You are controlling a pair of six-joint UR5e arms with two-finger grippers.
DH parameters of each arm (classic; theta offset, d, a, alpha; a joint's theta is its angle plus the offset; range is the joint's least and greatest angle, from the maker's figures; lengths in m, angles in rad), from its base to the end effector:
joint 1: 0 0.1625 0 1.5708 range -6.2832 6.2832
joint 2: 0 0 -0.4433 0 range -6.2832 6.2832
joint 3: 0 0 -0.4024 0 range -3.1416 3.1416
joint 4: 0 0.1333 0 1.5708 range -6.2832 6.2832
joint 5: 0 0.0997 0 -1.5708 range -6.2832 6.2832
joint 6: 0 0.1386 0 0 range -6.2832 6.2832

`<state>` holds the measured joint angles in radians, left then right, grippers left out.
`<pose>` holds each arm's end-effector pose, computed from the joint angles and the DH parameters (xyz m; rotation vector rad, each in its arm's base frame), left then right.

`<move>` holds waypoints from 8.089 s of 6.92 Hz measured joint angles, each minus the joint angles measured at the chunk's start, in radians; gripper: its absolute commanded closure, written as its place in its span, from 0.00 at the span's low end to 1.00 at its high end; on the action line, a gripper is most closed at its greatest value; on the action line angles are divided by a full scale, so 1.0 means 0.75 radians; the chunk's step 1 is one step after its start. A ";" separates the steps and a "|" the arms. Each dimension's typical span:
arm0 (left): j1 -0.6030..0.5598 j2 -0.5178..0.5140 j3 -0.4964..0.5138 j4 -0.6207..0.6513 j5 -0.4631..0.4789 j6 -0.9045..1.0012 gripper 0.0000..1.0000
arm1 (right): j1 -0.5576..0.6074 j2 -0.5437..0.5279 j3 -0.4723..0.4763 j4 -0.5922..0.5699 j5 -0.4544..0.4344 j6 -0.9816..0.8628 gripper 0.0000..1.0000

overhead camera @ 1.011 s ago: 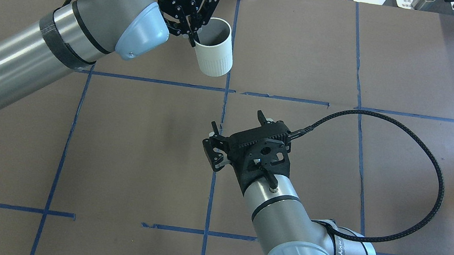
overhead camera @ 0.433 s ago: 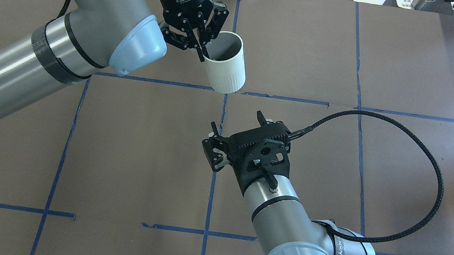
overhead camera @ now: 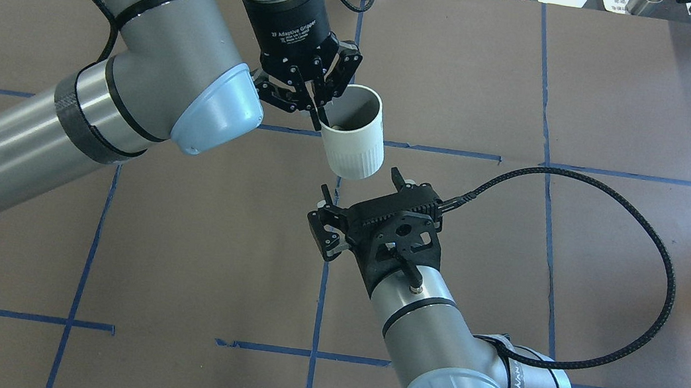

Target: Left arm hands cup to right arm to dump lemon

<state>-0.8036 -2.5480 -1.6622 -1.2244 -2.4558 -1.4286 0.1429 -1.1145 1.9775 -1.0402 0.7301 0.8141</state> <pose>0.4630 -0.5176 0.0577 -0.4451 0.9835 -0.2769 -0.5261 -0.3147 0.1729 1.1741 -0.8568 0.0835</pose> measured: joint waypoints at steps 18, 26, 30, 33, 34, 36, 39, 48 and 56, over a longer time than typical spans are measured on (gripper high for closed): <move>0.093 0.051 -0.192 0.093 -0.010 -0.001 0.00 | -0.008 -0.003 -0.007 0.005 0.000 0.008 0.99; -0.301 0.506 -0.311 0.107 -0.071 0.650 0.00 | 0.066 -0.207 0.061 0.155 -0.006 0.366 1.00; -0.422 0.763 -0.355 0.118 0.069 1.155 0.00 | 0.128 -0.715 0.177 0.573 -0.004 0.381 1.00; -0.616 1.032 -0.395 0.108 0.114 1.596 0.00 | 0.156 -0.910 0.087 0.953 0.002 0.384 1.00; -0.669 1.090 -0.397 0.105 0.148 1.686 0.00 | 0.171 -0.947 0.045 1.054 0.006 0.400 1.00; -0.699 1.123 -0.398 0.104 0.174 1.731 0.00 | 0.293 -1.025 -0.131 1.339 0.124 0.456 1.00; -0.701 1.121 -0.399 0.105 0.178 1.730 0.00 | 0.747 -1.045 -0.470 1.641 0.643 0.576 1.00; -0.696 1.101 -0.411 0.103 0.180 1.678 0.00 | 1.436 -0.995 -0.997 2.216 1.230 1.527 1.00; -0.696 1.090 -0.410 0.103 0.184 1.676 0.00 | 1.475 -0.913 -1.034 2.381 1.262 2.434 1.00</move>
<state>-1.3254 -1.7303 -1.9698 -1.1474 -2.3178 -0.1718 1.2488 -1.7994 1.2017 0.7454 1.6765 2.6395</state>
